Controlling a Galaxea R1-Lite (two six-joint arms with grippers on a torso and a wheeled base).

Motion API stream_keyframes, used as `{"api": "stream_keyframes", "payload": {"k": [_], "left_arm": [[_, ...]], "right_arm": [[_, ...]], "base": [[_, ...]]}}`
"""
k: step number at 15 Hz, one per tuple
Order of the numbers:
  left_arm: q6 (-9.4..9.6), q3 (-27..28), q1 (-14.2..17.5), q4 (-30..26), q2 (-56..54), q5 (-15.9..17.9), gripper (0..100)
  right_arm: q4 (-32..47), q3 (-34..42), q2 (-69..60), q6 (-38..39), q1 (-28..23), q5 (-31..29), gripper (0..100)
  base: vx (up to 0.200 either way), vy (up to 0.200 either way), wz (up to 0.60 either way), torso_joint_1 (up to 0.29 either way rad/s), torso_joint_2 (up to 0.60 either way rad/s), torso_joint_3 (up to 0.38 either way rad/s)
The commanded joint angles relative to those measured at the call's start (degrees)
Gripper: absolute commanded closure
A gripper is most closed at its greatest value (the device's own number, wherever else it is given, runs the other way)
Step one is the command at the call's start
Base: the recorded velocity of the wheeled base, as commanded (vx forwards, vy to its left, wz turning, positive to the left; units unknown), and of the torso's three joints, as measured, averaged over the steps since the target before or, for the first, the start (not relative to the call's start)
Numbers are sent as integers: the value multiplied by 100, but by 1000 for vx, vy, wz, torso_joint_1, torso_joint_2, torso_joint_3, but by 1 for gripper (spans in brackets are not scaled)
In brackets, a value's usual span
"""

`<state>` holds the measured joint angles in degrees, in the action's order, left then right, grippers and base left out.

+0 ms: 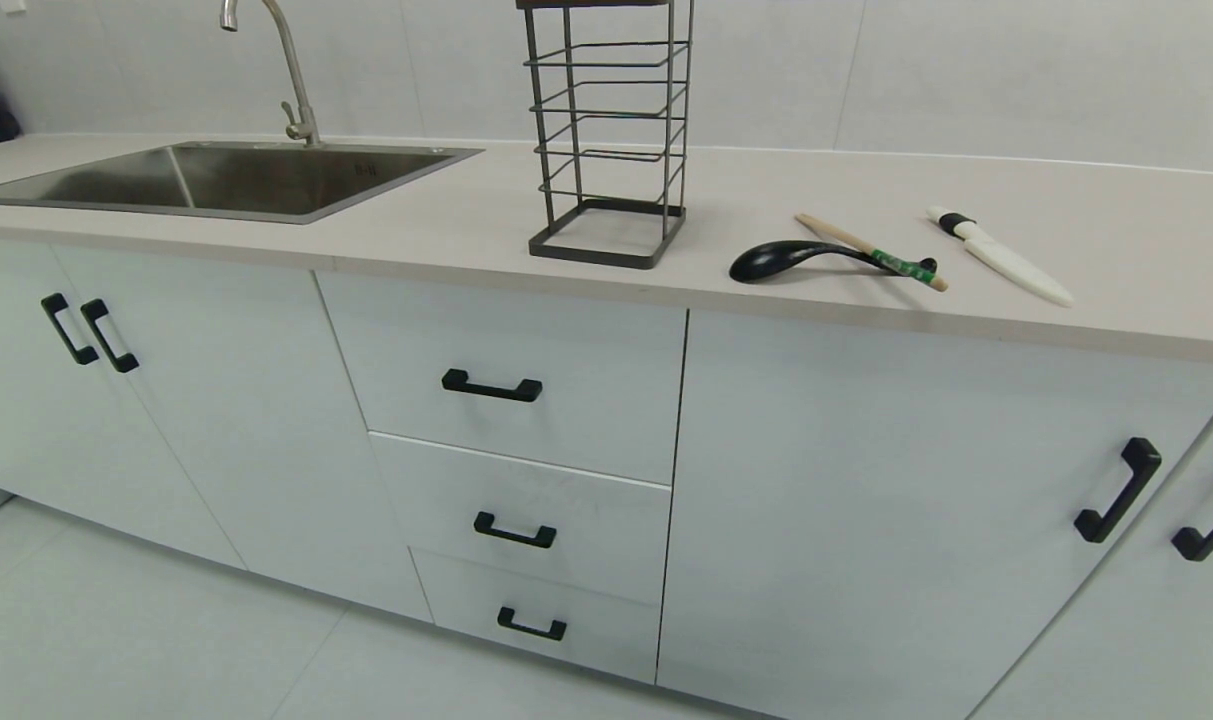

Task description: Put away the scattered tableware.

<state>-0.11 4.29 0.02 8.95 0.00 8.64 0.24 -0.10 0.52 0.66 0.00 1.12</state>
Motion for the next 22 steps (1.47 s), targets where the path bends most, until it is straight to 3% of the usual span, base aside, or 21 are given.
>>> {"api": "stream_keyframes", "payload": {"k": [1, 3, 4, 5, 6, 7, 8, 9, 10, 11, 12, 14, 16, 19, 22], "left_arm": [[-7, 265, -2, -183, 141, 401, 0], [55, 863, 33, -174, 853, 911, 0], [196, 1232, 42, -174, 1274, 1052, 0], [547, 1636, 42, -148, 1846, 1104, 0], [1180, 1970, 24, -148, 2540, 1113, 0], [1927, 2032, -11, -148, 3094, 1148, 0], [2217, 2023, -46, -148, 3287, 1175, 0], [3316, 1900, -310, -174, 3929, 1289, 0], [3905, 1698, -512, -192, 4148, 1263, 0], [4177, 1566, -609, -200, 4236, 1254, 0], [4713, 1337, -855, -200, 4544, 1227, 0], [5267, 1302, -1110, -192, 5124, 797, 0], [5381, 1135, -1461, -139, 5722, 560, 0], [5469, 872, -2252, -51, 6653, 129, 0], [5944, 942, -2472, 793, 7708, -135, 0]], "right_arm": [[2, 1, 9, 4, 0, 2, 100], [2, 1, 9, 4, 0, 2, 100], [2, 1, 9, 4, 0, 2, 100], [2, 1, 9, 4, 0, 2, 100], [2, 1, 9, 4, 0, 2, 100], [2, 1, 9, 4, 0, 2, 100], [2, 1, 9, 4, 0, 2, 100], [2, 1, 9, 4, 0, 2, 100], [2, 1, 9, 4, 0, 2, 100], [2, 1, 9, 4, 0, 2, 100], [2, 1, 9, -4, 0, 2, 100], [2, 1, 9, -4, 0, 2, 100], [2, 1, 9, 4, 0, 2, 100], [2, 1, 9, 4, 0, 2, 100], [2, 1, 9, 4, 0, 2, 100]], "base": [[0, 0, 0, 0, 0, 0], [0, 0, 0, 0, 0, 0], [0, 0, 0, 0, 0, 0], [0, 0, 0, 0, 0, 0], [0, 0, 0, 0, 0, 0], [0, 0, 0, 0, 0, 0], [0, 0, 0, 0, 0, 0], [0, 0, 0, 0, 0, 0], [0, 0, 0, 0, 0, 0], [0, 0, 0, 0, 0, 0], [0, 0, 0, 0, 0, 0], [0, 0, 0, 0, 0, 0], [0, 0, 0, 0, 0, 0], [0, 0, 0, 0, 0, 0], [0, 0, 0, 0, 0, 0]]}}
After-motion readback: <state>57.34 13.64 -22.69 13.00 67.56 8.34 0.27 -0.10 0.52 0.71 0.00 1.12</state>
